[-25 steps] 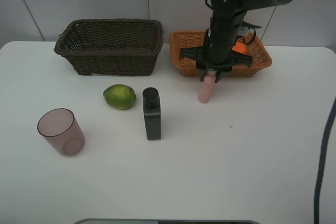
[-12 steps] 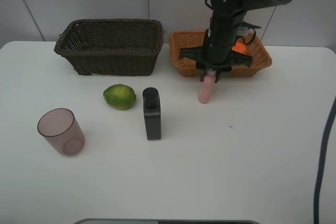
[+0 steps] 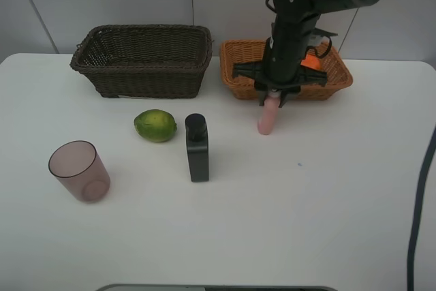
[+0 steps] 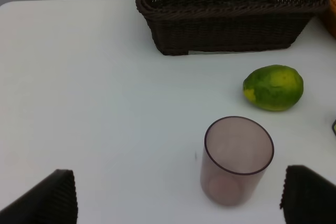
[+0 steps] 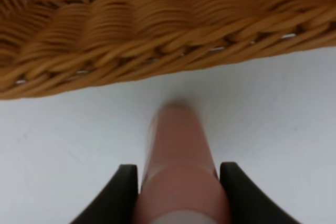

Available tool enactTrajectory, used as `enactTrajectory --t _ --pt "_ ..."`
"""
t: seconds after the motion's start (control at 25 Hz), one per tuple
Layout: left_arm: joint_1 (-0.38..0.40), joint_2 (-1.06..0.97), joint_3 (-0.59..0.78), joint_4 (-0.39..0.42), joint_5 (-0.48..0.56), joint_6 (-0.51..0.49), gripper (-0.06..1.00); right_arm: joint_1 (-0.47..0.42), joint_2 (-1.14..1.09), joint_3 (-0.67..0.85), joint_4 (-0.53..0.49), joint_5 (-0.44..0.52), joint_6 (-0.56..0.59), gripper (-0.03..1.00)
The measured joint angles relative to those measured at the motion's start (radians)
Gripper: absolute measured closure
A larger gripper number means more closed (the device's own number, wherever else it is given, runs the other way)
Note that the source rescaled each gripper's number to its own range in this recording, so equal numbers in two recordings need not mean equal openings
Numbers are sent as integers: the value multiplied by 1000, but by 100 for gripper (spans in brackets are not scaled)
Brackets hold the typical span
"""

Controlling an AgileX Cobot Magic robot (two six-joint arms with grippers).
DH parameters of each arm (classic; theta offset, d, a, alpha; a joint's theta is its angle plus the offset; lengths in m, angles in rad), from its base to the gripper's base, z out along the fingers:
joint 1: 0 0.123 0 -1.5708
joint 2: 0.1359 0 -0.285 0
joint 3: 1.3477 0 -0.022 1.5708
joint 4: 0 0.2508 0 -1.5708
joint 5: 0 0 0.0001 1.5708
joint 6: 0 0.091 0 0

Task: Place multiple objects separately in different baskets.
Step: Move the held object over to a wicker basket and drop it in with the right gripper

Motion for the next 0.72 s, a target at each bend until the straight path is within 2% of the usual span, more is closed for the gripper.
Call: enactTrajectory --t 0.16,0.4,0.52,0.72 --pt "0 0 0 0 0 0 -4 0 -30 -12 0 36 -88 97" --pt "0 0 0 0 0 0 -4 16 -93 -130 26 211 -383 97" --pt "0 0 0 0 0 0 -4 34 -98 -219 53 283 -495 97" --pt "0 0 0 0 0 0 -4 94 -88 -388 111 295 -602 97"
